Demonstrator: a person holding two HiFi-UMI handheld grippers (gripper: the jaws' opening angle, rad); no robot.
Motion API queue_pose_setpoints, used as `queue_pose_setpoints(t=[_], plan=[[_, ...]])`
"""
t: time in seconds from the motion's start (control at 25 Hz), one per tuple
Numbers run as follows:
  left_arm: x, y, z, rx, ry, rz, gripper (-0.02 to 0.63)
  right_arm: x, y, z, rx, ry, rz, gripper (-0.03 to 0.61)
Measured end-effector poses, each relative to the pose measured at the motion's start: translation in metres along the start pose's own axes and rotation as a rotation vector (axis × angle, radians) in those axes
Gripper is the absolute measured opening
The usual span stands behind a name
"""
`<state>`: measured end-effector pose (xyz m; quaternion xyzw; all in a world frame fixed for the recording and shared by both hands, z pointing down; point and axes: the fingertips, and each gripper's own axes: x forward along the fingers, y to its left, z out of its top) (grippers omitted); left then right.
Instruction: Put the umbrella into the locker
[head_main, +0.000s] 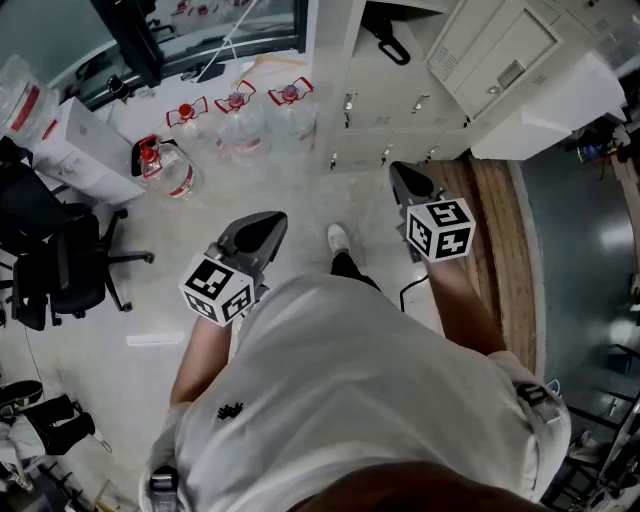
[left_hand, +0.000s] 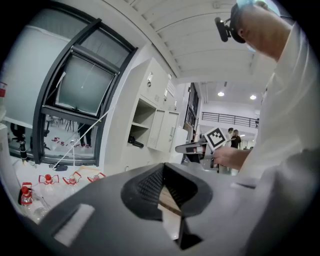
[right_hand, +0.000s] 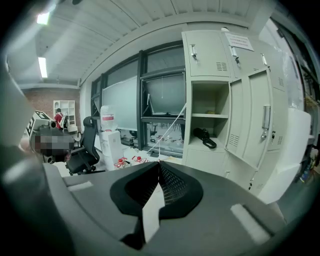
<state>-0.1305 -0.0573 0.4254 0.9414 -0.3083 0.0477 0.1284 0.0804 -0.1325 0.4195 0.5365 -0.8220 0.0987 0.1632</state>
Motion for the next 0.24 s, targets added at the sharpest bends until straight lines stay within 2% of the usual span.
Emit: queue_pose_setpoints(t=[0.24], plan=[[-0.005,-0.006,0.023,0.056,-0.031,-0.005,0.055,-0.012,0.003,0.014,-0.004,-0.019,0.028,0.006]])
